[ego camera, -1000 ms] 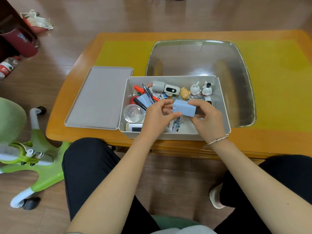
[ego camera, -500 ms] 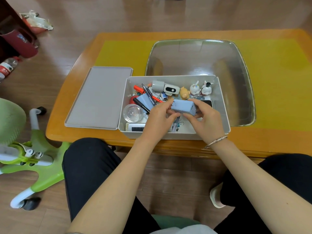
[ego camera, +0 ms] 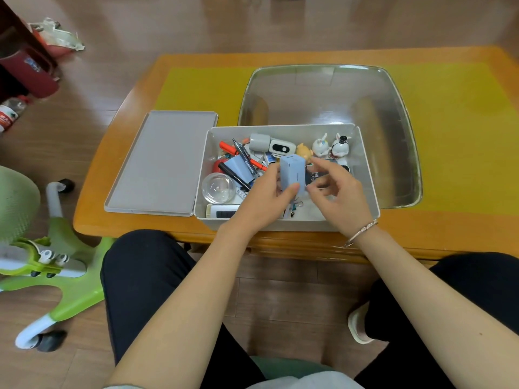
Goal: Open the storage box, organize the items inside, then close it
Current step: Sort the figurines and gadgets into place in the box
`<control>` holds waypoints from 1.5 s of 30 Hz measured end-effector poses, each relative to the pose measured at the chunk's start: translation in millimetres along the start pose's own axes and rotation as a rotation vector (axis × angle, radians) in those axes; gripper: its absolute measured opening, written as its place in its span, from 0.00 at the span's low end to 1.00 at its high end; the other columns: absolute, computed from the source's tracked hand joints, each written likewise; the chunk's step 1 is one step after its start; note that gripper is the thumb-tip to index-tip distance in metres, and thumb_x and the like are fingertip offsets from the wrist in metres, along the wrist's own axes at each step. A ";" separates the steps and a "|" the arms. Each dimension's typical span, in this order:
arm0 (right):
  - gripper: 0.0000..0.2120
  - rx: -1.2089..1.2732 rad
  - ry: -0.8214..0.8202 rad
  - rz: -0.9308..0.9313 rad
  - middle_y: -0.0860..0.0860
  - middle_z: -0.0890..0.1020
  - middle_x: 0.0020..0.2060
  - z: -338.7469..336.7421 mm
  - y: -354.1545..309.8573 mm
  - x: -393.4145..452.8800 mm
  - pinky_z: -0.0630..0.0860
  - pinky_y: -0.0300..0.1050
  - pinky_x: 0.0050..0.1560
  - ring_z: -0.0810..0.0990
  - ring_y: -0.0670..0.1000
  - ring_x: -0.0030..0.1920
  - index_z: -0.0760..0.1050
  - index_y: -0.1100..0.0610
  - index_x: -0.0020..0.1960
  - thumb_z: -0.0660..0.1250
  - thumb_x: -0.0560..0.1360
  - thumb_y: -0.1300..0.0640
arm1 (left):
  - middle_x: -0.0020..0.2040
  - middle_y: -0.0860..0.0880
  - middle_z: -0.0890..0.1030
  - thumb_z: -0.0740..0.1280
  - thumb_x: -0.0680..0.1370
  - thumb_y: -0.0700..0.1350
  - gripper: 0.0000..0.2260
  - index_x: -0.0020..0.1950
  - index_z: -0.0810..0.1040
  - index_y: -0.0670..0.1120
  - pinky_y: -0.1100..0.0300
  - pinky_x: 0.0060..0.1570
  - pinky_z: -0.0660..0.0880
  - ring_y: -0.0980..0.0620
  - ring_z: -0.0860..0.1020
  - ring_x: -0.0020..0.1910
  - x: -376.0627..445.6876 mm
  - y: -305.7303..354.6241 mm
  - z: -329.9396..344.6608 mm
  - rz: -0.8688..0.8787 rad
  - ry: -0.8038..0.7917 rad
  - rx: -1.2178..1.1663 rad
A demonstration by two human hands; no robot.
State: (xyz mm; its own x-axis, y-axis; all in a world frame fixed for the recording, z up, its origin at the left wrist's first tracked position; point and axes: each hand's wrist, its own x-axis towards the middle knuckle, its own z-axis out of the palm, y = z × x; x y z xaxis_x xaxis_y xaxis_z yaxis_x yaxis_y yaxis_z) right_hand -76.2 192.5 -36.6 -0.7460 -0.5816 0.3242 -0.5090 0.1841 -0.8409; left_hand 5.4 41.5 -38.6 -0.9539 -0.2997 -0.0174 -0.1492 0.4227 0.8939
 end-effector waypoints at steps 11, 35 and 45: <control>0.34 -0.256 -0.170 -0.119 0.52 0.73 0.61 -4.8 -0.9 11.3 0.76 0.36 0.50 0.75 0.46 0.52 0.66 0.56 0.69 0.76 0.67 0.55 | 0.54 0.52 0.76 0.61 0.81 0.50 0.21 0.74 0.63 0.51 0.70 0.42 0.76 0.63 0.79 0.45 -1.9 10.6 -0.7 0.001 -0.048 -0.011; 0.29 -1.082 -0.659 0.047 0.48 0.76 0.51 -63.7 25.5 33.0 0.57 0.49 0.48 0.68 0.51 0.57 0.70 0.43 0.62 0.70 0.63 0.36 | 0.67 0.48 0.74 0.67 0.74 0.61 0.29 0.72 0.68 0.50 0.54 0.58 0.69 0.48 0.73 0.63 0.8 11.7 25.0 0.087 -0.336 0.759; 0.27 -0.965 -0.594 0.044 0.46 0.74 0.62 -67.6 18.0 33.8 0.63 0.52 0.57 0.66 0.53 0.62 0.72 0.45 0.63 0.71 0.67 0.41 | 0.64 0.49 0.76 0.67 0.74 0.61 0.30 0.71 0.68 0.49 0.52 0.59 0.69 0.47 0.70 0.62 1.0 16.5 29.7 0.144 -0.285 0.790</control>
State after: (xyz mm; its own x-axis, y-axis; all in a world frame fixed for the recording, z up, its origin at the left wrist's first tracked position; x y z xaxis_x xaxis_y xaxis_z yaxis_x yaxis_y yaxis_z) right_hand -139.6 229.7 -11.5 -0.5803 -0.7963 -0.1709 -0.7978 0.5980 -0.0774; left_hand -5.8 73.6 -37.2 -0.9908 -0.0154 -0.1343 -0.0584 0.9447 0.3227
